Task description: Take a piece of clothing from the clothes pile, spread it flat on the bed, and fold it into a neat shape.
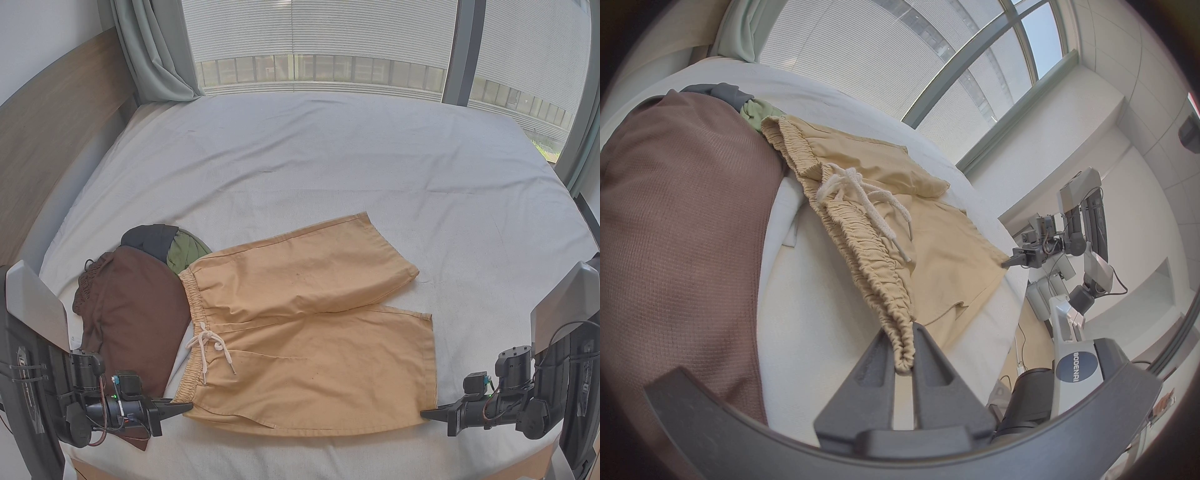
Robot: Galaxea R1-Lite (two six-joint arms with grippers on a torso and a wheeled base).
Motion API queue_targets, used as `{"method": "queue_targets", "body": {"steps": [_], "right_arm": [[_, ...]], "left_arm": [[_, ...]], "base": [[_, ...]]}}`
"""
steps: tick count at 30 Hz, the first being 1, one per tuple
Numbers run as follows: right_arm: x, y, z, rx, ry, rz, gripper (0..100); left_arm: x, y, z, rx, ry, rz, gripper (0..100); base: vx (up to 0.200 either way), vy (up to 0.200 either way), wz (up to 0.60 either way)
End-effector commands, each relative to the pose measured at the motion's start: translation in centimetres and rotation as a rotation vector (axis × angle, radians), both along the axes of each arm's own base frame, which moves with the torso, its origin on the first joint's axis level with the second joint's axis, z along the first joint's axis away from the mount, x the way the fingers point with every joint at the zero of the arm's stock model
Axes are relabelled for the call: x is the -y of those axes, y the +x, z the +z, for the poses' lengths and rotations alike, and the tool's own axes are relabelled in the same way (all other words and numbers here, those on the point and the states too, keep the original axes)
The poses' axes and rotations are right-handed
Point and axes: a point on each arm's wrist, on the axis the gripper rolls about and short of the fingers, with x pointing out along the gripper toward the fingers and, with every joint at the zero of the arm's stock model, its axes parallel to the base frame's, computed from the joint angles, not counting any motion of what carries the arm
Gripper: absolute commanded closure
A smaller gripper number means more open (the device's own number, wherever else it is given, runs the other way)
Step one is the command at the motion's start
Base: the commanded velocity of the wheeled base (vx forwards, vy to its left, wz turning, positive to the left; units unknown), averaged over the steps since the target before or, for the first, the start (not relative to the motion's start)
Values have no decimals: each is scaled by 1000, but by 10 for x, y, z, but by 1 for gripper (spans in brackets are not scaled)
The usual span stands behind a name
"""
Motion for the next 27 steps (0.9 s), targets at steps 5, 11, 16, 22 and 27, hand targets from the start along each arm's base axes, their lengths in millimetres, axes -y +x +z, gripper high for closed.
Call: {"method": "queue_targets", "body": {"steps": [5, 11, 16, 22, 27], "right_arm": [[1, -3, 4, 5, 10, 7, 100], [0, -1, 18, 64, 31, 11, 100], [-1, 0, 23, 86, 39, 8, 100], [-2, 4, 29, 96, 69, -13, 100], [-3, 7, 40, 127, 103, -33, 100]], "left_arm": [[-5, -2, -3, -20, -8, 18, 100], [1, 14, 20, 64, -57, 22, 100], [10, 21, 38, 89, -108, 26, 100], [10, 30, 43, 76, -151, 54, 100], [10, 34, 44, 89, -153, 54, 100]], "base": [[0, 0, 0], [0, 0, 0], [0, 0, 0], [0, 0, 0], [0, 0, 0]]}}
